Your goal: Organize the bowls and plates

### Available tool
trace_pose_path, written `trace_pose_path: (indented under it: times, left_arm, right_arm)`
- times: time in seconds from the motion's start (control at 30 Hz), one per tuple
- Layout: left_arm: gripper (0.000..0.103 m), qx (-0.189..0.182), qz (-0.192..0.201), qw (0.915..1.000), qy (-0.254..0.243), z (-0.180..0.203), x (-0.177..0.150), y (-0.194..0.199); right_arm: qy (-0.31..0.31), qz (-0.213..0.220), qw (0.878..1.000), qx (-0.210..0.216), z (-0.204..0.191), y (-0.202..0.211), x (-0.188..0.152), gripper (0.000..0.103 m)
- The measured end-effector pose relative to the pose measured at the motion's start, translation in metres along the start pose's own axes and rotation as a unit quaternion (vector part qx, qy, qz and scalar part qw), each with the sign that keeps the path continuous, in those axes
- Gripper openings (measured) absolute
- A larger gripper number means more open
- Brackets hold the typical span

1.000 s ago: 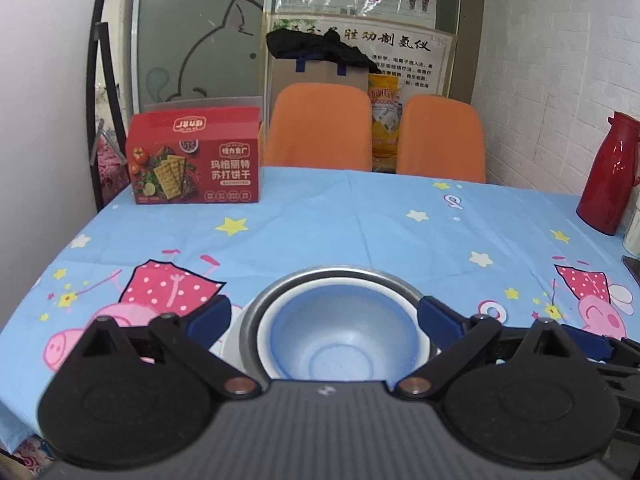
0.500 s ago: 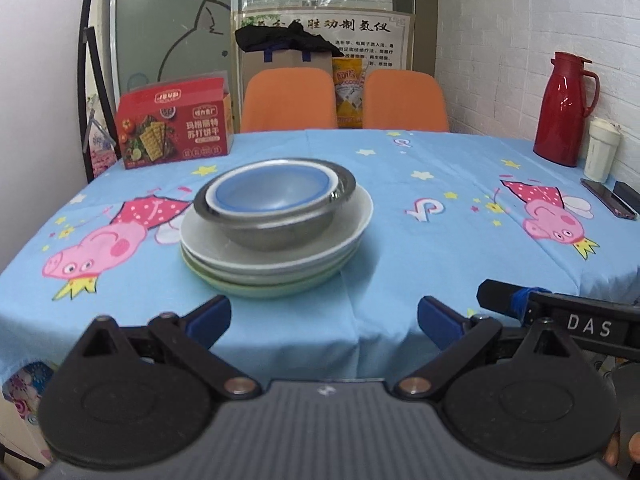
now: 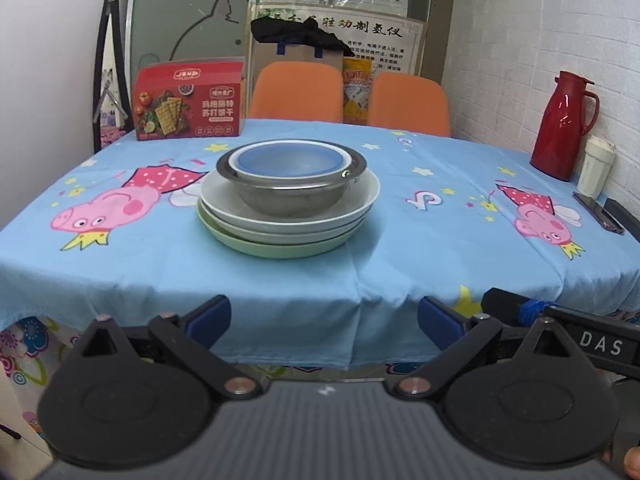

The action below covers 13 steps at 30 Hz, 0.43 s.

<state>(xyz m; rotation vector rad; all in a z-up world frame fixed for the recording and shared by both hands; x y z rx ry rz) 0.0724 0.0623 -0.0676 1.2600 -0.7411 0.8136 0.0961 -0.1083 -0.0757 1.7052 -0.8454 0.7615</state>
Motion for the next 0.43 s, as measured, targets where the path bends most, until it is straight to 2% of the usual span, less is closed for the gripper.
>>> trace_pose_path:
  times: [0.13,0.3,0.43]
  left_arm:
    - [0.098,0.014,-0.001,0.9999,0.002,-0.0054,-0.0029,-0.0017]
    - [0.098,0.037,0.007,0.9989,-0.03,-0.0034,-0.0029,-0.0008]
    - [0.098,0.037,0.012,0.9988,-0.031,-0.0038,-0.0028,0.0009]
  right_arm:
    - [0.003,-0.001,1.0,0.004,-0.0024,-0.0001,-0.002,0.076]
    - [0.011,-0.004,1.0,0.007,-0.0066,-0.0008,-0.0055,0.076]
    - [0.008,-0.005,1.0,0.007,-0.0066,-0.001,-0.0071,0.076]
Point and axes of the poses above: each gripper's, at about its wrist camera, not at the fingertips, and y roughly against the way its jaws point, z to its right, x to its top, the point moved 9 cm from there along -y, roughly the way its jaws point, and after that the axes turned 8 degrees about -x, right-handed, at the moved point
